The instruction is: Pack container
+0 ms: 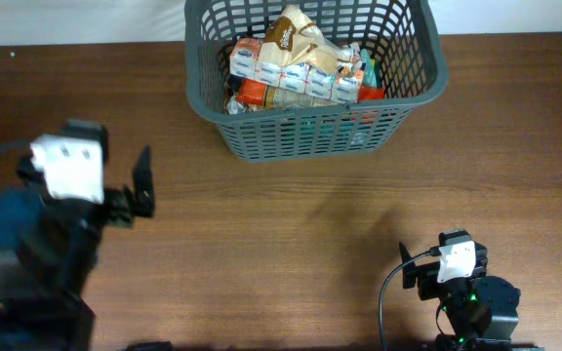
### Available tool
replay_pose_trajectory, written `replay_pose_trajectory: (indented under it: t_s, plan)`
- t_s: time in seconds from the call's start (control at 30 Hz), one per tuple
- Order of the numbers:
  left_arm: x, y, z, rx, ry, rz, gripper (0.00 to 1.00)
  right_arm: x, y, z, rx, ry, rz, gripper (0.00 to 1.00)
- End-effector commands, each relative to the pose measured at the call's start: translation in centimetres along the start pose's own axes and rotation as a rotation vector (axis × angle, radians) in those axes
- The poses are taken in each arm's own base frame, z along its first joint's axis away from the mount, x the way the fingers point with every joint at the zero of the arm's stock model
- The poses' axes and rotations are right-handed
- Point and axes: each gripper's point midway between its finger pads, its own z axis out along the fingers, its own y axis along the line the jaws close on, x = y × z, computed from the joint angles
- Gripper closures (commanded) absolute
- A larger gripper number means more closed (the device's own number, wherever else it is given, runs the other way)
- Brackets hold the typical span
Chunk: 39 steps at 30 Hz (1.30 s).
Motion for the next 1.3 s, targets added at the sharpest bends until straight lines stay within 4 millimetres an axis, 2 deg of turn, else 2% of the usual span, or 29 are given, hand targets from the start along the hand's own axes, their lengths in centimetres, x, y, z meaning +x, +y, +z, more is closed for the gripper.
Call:
replay_pose_trajectory:
  t_s: [0.0, 0.17, 0.4, 0.6, 0.9, 1.27]
  plan:
    - [4.4, -2.6, 0.2, 0.102, -0.041, -0.003, 0.01, 0.1, 0.3, 0.1, -0.015, -0.004, 0.008, 0.01]
    - [10.8, -4.4, 1.1, 0.122, -0.091, 0.013, 0.01, 0.1, 0.3, 0.1, -0.015, -0.004, 0.008, 0.01]
    - [17.1, -7.0, 3.0, 0.164, -0.230, 0.045, 0.01, 0.1, 0.3, 0.1, -0.015, -0.004, 0.008, 0.01]
    - [19.6, -7.4, 3.6, 0.169, -0.223, 0.046, 0.01, 0.1, 0.3, 0.1, -0.015, -0.004, 0.008, 0.01]
    - [23.5, -7.9, 4.4, 0.178, -0.117, 0.036, 0.01, 0.1, 0.3, 0.1, -0.015, -0.004, 0.008, 0.01]
    - [23.4, -7.5, 4.4, 0.158, -0.130, 0.037, 0.01, 0.1, 0.3, 0.1, -0.015, -0.004, 0.008, 0.01]
